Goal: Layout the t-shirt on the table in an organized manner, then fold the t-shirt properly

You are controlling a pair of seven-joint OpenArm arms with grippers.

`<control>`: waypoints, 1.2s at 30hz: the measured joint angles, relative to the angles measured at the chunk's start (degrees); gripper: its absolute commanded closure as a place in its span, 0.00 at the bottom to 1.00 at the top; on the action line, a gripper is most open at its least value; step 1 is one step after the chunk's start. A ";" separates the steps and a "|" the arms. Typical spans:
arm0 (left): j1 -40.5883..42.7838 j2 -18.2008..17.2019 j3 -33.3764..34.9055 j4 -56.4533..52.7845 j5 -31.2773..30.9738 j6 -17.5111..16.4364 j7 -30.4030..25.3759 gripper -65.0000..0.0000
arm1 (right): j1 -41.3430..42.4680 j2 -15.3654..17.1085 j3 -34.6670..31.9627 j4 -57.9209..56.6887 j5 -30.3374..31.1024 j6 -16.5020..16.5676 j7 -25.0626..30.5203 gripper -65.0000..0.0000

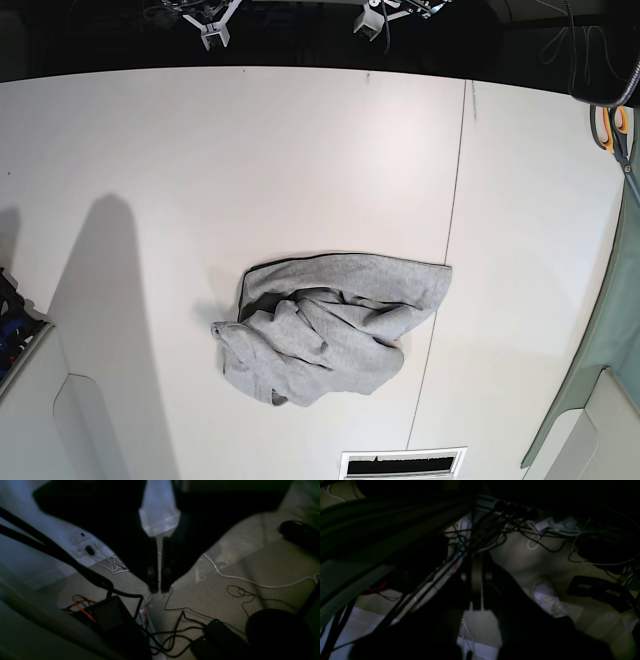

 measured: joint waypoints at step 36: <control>18.16 -3.87 -1.90 21.88 -0.31 -0.37 -2.47 0.95 | -11.19 7.28 0.00 12.72 0.28 11.58 0.07 1.00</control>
